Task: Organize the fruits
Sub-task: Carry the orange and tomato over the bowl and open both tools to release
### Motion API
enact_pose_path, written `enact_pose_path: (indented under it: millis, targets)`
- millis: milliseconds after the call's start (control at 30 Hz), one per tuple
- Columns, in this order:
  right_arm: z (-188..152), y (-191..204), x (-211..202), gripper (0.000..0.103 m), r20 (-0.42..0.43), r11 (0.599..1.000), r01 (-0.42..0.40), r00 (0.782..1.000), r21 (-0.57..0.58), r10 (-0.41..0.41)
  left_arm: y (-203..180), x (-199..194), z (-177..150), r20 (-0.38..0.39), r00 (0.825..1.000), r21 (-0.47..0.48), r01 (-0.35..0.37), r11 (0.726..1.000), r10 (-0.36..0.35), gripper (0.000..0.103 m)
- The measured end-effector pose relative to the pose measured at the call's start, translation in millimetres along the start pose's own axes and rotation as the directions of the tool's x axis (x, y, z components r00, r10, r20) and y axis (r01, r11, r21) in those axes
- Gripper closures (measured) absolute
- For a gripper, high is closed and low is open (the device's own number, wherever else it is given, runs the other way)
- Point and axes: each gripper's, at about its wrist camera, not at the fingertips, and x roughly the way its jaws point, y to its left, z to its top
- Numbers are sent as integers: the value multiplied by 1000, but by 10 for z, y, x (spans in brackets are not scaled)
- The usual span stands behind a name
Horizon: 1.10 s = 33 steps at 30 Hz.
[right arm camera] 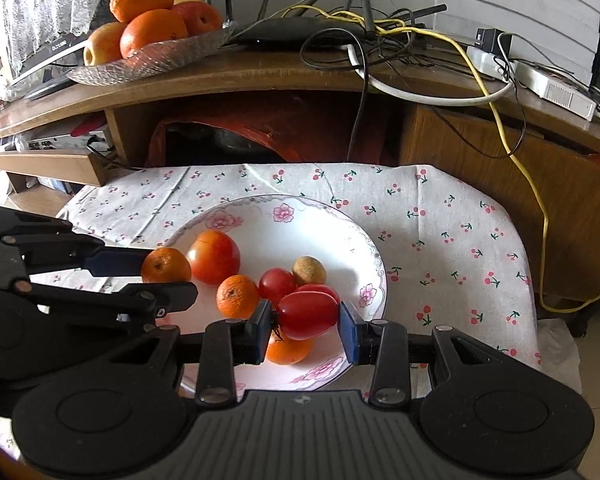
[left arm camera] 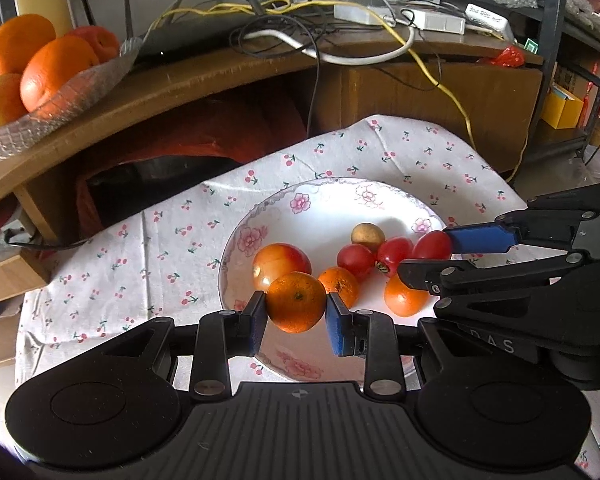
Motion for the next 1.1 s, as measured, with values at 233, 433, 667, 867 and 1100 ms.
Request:
enact_pose_path:
  millis: [233, 433, 667, 867, 1100]
  targets:
    - [35, -29, 136, 66, -1, 1000, 12, 1000, 4, -12, 56, 141, 17, -17, 1000, -31, 22, 999, -23, 65]
    - [67, -52, 192, 65, 7, 1000, 20, 1000, 3, -20, 46, 194, 16, -19, 999, -44, 38, 998, -39, 64]
    - [92, -35, 209, 65, 19, 1000, 26, 999, 0, -26, 92, 214, 19, -19, 999, -69, 33, 997, -34, 60]
    - [108, -69, 198, 65, 22, 1000, 12, 1000, 27, -13, 130, 190, 31, -9, 1000, -82, 25, 996, -25, 53]
    - [156, -120, 120, 64, 38, 998, -9, 999, 63, 7, 176, 99, 69, 19, 1000, -100, 23, 995, -21, 48]
